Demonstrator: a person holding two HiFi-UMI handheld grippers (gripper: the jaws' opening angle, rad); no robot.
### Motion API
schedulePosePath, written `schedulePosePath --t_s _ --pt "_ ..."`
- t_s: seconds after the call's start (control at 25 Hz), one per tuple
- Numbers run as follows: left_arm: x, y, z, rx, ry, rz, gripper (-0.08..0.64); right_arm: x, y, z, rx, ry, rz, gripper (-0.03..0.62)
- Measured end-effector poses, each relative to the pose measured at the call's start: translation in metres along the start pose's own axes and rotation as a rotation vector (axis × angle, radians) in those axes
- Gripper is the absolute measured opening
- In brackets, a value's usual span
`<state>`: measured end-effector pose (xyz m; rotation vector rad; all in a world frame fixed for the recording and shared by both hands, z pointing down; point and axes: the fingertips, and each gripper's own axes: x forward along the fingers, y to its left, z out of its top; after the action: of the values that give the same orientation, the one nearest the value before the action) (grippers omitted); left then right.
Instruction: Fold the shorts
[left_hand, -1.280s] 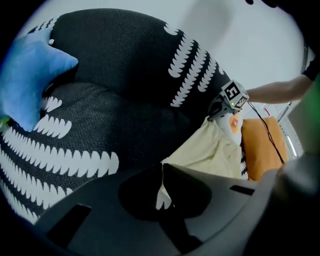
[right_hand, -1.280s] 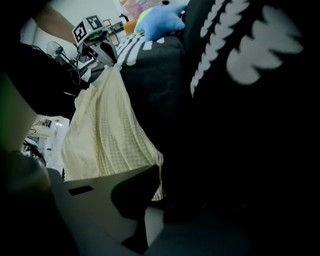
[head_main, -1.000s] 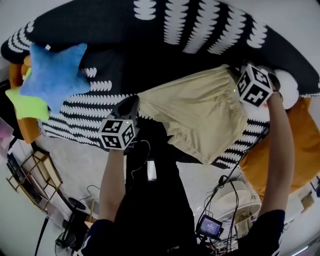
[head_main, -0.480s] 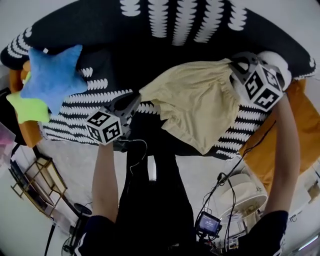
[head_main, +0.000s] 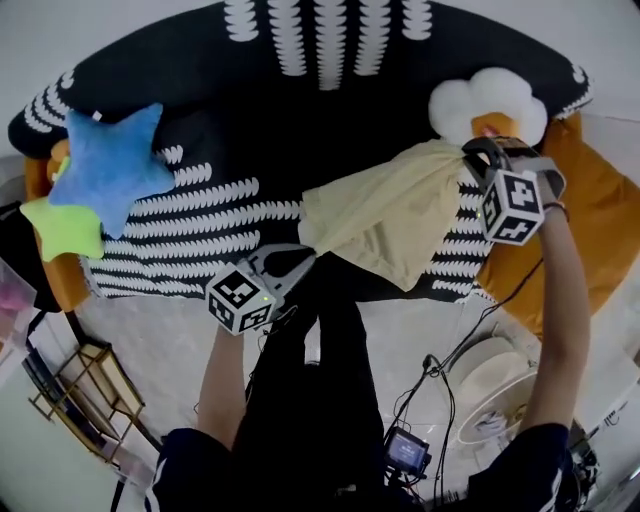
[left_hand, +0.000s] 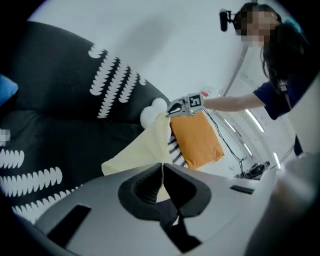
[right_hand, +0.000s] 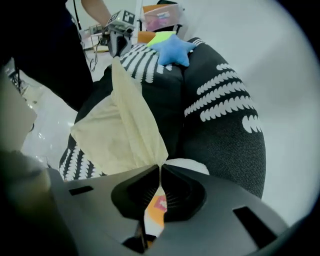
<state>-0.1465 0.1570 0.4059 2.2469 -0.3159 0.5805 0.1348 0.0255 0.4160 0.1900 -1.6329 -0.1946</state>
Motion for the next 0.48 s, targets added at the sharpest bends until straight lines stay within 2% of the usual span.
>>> schedulePosePath --t_s 0.08,0.16,0.32,0.4,0.48 --pt "0.012 -0.022 -0.014 0.077 0.043 -0.002 0.015 0.002 0.016 -0.009 -0.043 0.026 -0.023 0.025" --pt "0.026 -0.037 -0.025 0.100 0.062 0.033 0.015 0.008 0.030 -0.012 -0.100 0.008 -0.026 0.025" --pt "0.058 -0.073 -0.047 0.082 0.116 0.093 0.015 0.015 0.063 -0.030 -0.308 -0.082 -0.028 0.025" --pt "0.079 -0.092 -0.065 0.079 0.168 0.139 0.015 0.021 0.077 -0.041 -0.448 -0.148 -0.041 0.025" --pt "0.103 -0.107 -0.088 0.042 0.193 0.191 0.015 0.035 0.087 -0.049 -0.596 -0.207 -0.058 0.025"
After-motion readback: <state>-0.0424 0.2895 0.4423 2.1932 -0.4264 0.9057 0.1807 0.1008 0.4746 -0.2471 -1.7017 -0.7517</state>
